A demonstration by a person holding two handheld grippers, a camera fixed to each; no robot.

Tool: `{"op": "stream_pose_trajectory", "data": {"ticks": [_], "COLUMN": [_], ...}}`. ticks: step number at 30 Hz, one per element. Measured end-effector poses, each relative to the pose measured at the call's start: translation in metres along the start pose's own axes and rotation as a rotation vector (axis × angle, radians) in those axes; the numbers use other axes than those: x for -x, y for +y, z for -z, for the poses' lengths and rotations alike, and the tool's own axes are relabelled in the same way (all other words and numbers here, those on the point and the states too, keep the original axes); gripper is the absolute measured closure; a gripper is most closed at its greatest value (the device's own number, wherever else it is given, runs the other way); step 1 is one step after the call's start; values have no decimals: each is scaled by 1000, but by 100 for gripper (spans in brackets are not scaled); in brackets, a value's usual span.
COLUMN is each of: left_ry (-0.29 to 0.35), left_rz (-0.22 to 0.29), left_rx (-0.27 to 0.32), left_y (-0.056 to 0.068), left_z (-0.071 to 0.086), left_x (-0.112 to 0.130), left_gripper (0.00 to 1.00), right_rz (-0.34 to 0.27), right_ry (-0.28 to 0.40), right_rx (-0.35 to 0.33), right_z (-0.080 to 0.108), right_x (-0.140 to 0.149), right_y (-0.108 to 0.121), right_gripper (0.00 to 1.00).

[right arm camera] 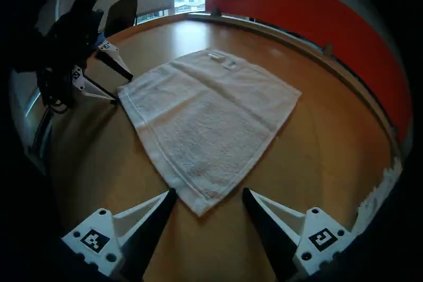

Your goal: Fold towel

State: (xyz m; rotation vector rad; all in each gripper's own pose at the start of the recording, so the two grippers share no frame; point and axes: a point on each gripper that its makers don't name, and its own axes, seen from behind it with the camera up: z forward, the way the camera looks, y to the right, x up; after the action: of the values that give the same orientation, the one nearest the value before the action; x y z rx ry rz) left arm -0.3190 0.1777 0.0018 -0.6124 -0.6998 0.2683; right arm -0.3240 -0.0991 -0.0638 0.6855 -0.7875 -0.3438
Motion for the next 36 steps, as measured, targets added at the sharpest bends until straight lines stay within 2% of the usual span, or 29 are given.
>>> {"op": "stream_pose_trajectory", "data": {"ticks": [4, 12, 14, 18, 20, 21, 22, 30, 36], "left_ry": [-5, -10, -14, -17, -20, -21, -22, -38, -49], "left_rz": [2, -17, -18, -16, -12, -9, -5, 29, 58], "left_rx": [-2, 15, 18, 18, 15, 12, 8, -1, 7], "left_y": [1, 11, 13, 13, 12, 12, 11, 8, 7], "left_z": [-1, -1, -1, -2, -3, -3, -3, -2, 3], "left_x": [0, -1, -2, -3, -3, -3, -4, -6, -7], "left_gripper": [6, 33, 38, 48, 57, 65, 73, 84, 85], "right_rz": [6, 1, 1, 1, 1, 1, 2, -1, -10], "right_ry": [10, 13, 12, 9, 8, 8, 8, 16, 52], "right_rx": [-6, -5, -7, -8, -9, -12, -14, -24, -15], "right_z": [0, 1, 0, -1, -1, -2, -2, -4, 3], "right_x": [-1, 0, -1, -1, -1, -2, -2, -9, -23], "right_y": [-3, -5, -5, -4, -3, -4, -4, -8, -7], "right_gripper": [16, 34, 42, 66, 74, 76, 78, 83, 83]}}
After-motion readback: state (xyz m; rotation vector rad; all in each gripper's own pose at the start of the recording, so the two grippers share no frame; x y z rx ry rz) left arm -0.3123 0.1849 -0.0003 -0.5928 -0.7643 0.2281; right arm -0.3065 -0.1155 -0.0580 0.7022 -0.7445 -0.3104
